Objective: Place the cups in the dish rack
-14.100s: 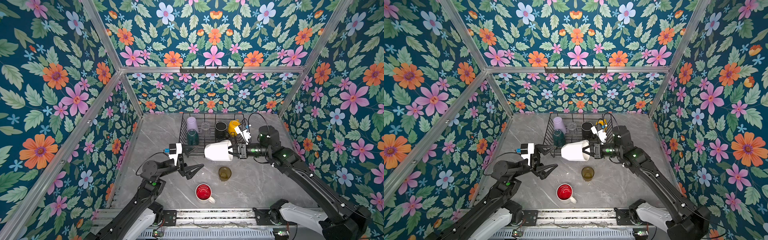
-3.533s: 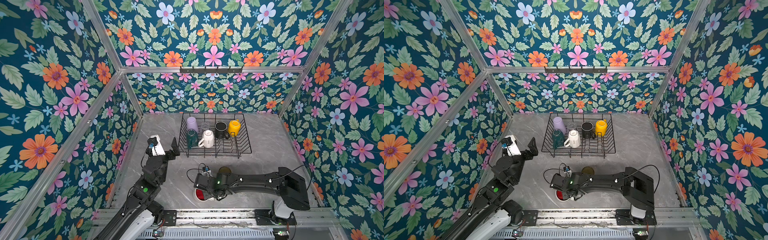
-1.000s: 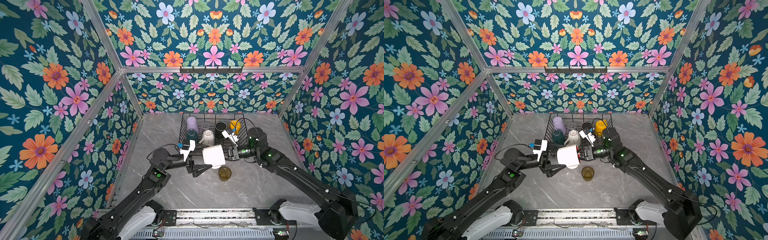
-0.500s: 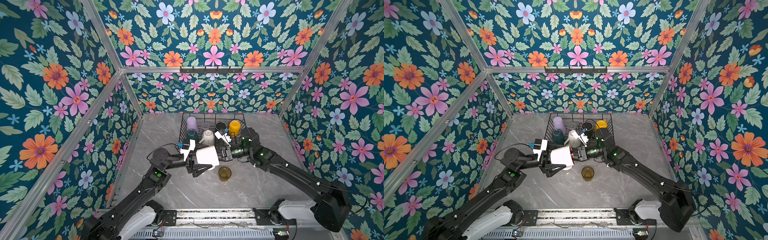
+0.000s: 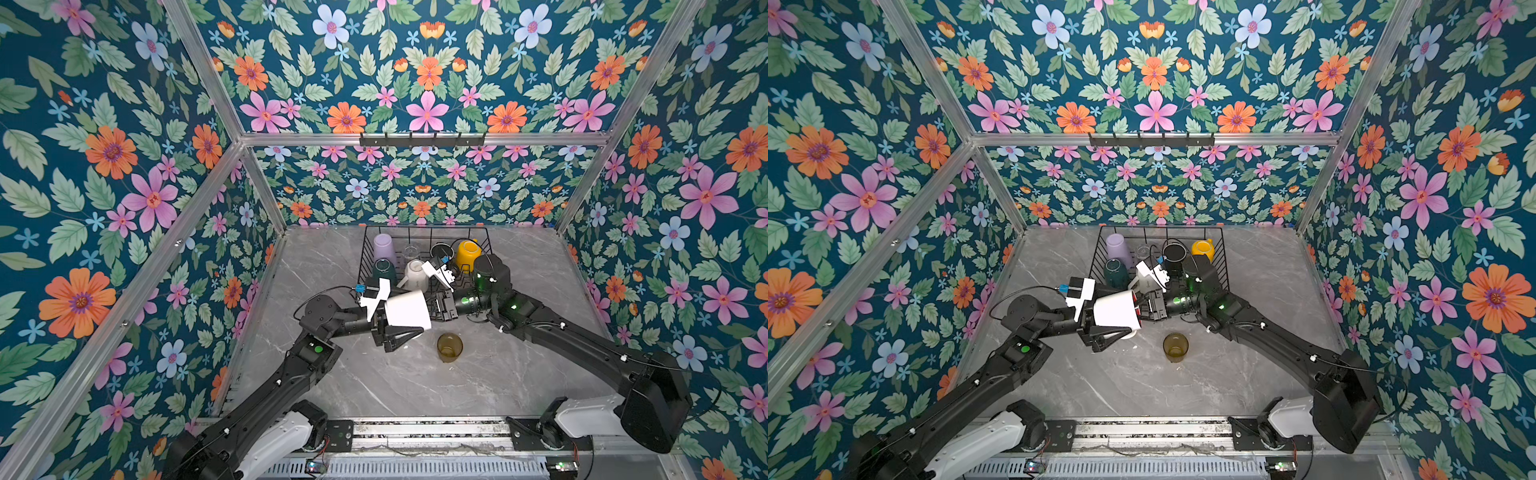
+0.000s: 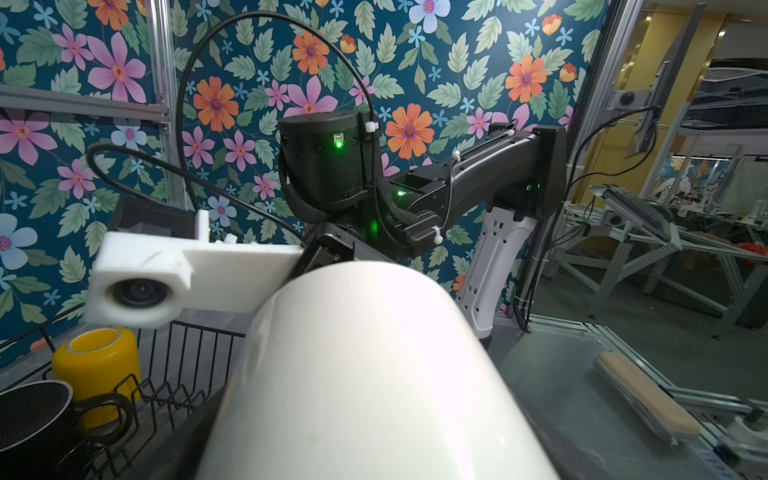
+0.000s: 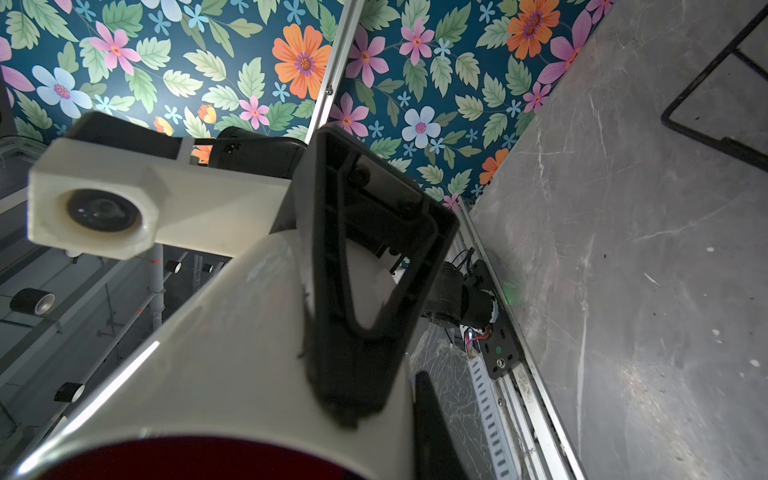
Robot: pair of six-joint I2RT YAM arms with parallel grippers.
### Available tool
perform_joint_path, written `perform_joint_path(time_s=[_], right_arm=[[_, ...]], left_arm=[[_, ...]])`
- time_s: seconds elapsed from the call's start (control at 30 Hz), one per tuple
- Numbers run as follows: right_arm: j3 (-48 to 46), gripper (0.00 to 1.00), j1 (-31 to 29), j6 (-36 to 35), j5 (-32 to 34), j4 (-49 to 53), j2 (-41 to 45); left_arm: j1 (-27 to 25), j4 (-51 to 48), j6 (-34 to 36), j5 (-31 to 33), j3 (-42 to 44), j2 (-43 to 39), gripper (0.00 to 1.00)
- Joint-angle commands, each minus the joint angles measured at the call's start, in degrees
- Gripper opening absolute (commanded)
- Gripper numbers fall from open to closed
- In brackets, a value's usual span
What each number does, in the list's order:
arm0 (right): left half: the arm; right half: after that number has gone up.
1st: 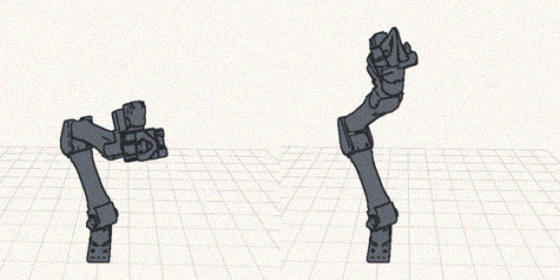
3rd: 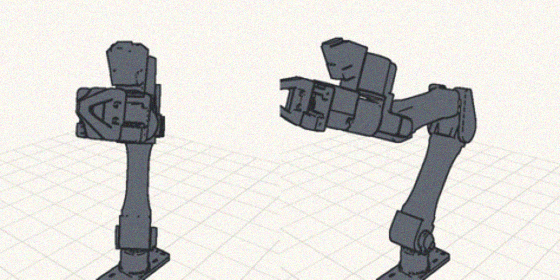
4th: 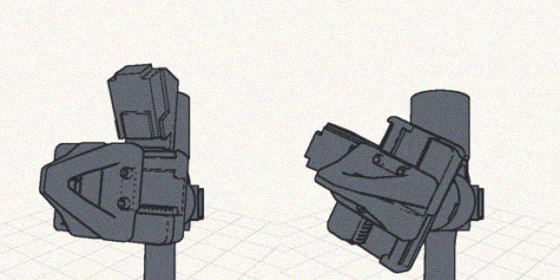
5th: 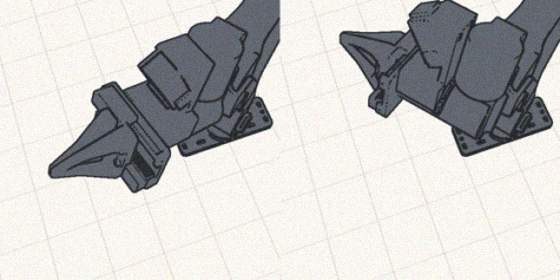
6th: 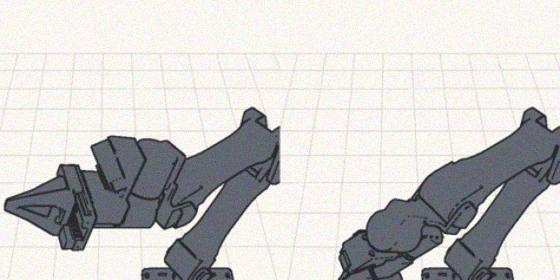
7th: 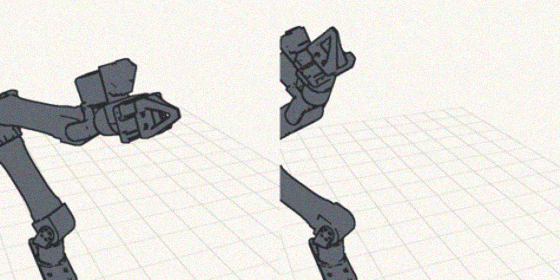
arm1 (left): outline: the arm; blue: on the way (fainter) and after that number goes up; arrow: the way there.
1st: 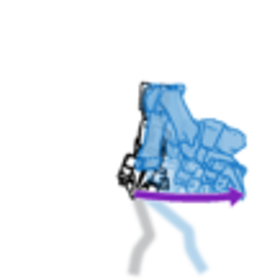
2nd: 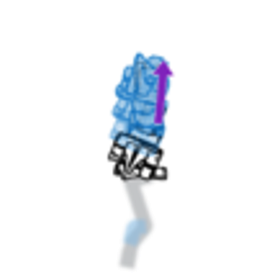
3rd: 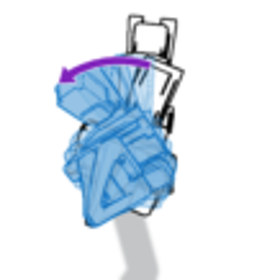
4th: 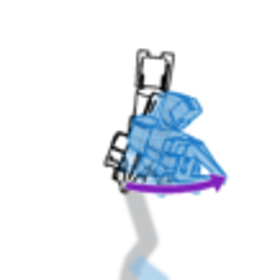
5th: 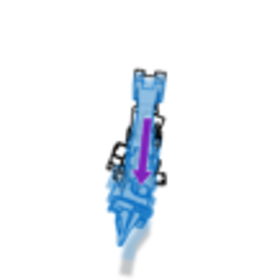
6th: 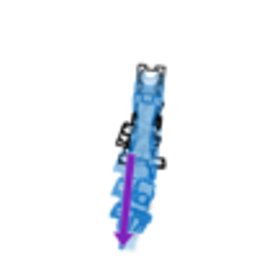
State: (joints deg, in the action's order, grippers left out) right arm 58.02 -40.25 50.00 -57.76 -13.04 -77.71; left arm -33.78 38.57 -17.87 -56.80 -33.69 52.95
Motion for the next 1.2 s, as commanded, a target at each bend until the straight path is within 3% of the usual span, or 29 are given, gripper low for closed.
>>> perform_joint_path(time_s=[0.0, 0.27, 0.53, 0.9, 1.17], right_arm=[[0.3, 0.0, -0.3, 1.6, 0.0, -5.9, -0.1], [-0.3, 0.0, -0.4, 2.6, 1.5, -6.8, -0.3], [-0.5, 0.35, -0.2, 0.4, 7.0, -0.8, 2.0], [-5.8, 0.67, 5.0, -0.9, 16.4, 6.1, 10.3], [-8.4, 0.88, 7.8, -7.7, 33.9, 21.5, 21.9]], left_arm=[[-0.1, 1.5, -0.2, -1.4, -0.6, 0.4, 0.84], [-0.1, 1.2, -0.5, -1.7, -1.6, 1.1, 0.38], [-0.1, -1.6, 0.9, 0.0, -2.8, 0.1, 0.0], [-0.1, -7.4, 4.2, 1.4, -4.9, -1.3, 0.0], [-0.1, -14.0, 7.1, 4.4, -7.7, -0.4, 0.0]])
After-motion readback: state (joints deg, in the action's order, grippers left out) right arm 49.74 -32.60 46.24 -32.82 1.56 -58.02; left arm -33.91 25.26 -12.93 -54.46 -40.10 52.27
